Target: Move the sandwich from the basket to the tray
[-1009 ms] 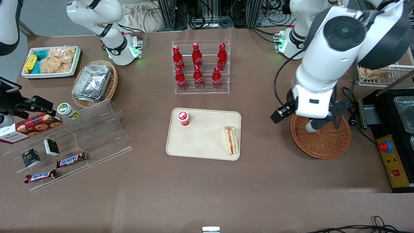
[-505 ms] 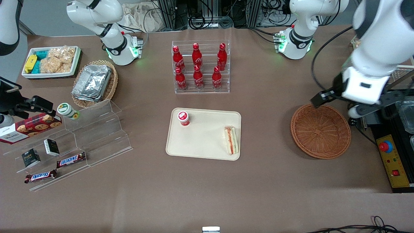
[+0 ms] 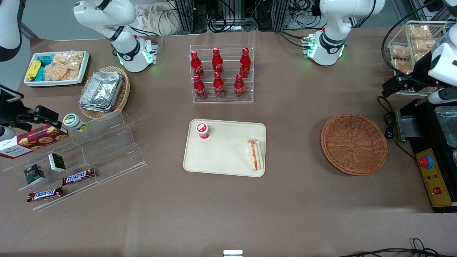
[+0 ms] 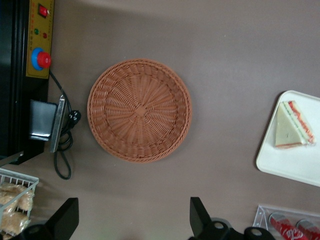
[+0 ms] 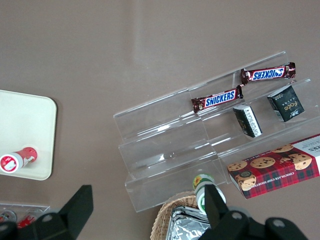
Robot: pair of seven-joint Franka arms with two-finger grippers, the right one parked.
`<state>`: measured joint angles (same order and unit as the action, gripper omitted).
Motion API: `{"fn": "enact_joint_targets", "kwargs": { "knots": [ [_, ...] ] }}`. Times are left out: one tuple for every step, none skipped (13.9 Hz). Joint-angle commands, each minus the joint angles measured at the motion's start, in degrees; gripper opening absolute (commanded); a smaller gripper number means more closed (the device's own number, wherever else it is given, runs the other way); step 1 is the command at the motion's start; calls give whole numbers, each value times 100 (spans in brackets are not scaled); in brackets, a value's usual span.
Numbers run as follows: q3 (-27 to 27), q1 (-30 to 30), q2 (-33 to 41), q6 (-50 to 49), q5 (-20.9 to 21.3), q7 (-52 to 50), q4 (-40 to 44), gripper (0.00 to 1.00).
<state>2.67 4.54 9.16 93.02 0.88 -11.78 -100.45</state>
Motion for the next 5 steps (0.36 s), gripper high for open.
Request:
{"fn": "enact_joint_targets", "kwargs": {
  "knots": [
    [128, 117, 498, -73, -71, 255, -395, 100],
    [129, 108, 543, -91, -62, 264, -396, 100],
    [155, 108, 509, -178, -53, 282, -344, 100],
    [138, 117, 465, -214, 16, 343, -291, 100],
    [129, 117, 438, -214, 17, 335, -265, 100]
  ]
}}
